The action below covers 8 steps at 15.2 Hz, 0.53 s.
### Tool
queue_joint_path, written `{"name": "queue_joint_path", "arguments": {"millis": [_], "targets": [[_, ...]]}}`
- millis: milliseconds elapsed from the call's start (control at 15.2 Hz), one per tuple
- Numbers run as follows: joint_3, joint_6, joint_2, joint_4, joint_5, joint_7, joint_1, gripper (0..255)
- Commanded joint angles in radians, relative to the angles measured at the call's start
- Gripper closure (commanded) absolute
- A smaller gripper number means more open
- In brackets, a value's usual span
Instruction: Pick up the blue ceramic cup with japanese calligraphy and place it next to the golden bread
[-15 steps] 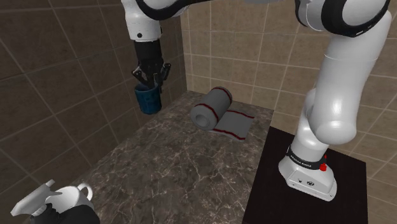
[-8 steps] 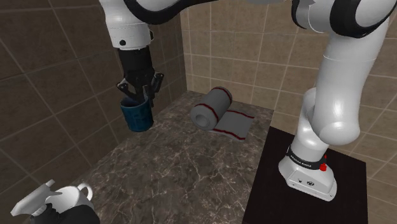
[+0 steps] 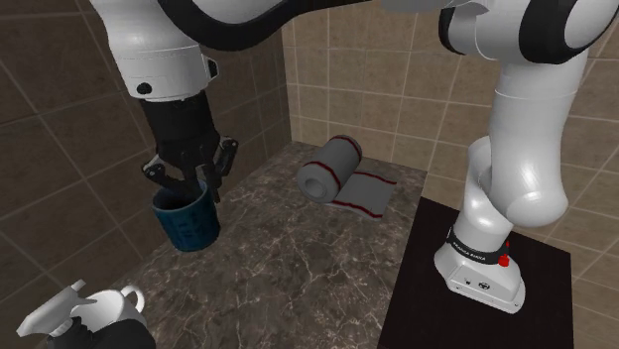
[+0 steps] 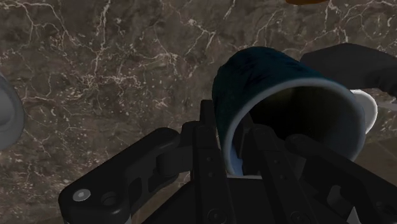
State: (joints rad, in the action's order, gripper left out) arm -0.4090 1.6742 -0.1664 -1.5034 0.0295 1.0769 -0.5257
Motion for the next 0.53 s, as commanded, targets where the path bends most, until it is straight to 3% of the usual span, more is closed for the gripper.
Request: {"name": "queue_joint_path", "arguments": {"millis": [0,66,462], "targets": [[-0.019,-0.005,-0.03,0.034,0.017,0.054,-0.035,255],[-0.028,-0.011,-0.049,0.057,0.027,0.081,-0.053,255],[-0.025,0.074,-0.038,-0.039,0.022,0.077,-0.047,255]]}}
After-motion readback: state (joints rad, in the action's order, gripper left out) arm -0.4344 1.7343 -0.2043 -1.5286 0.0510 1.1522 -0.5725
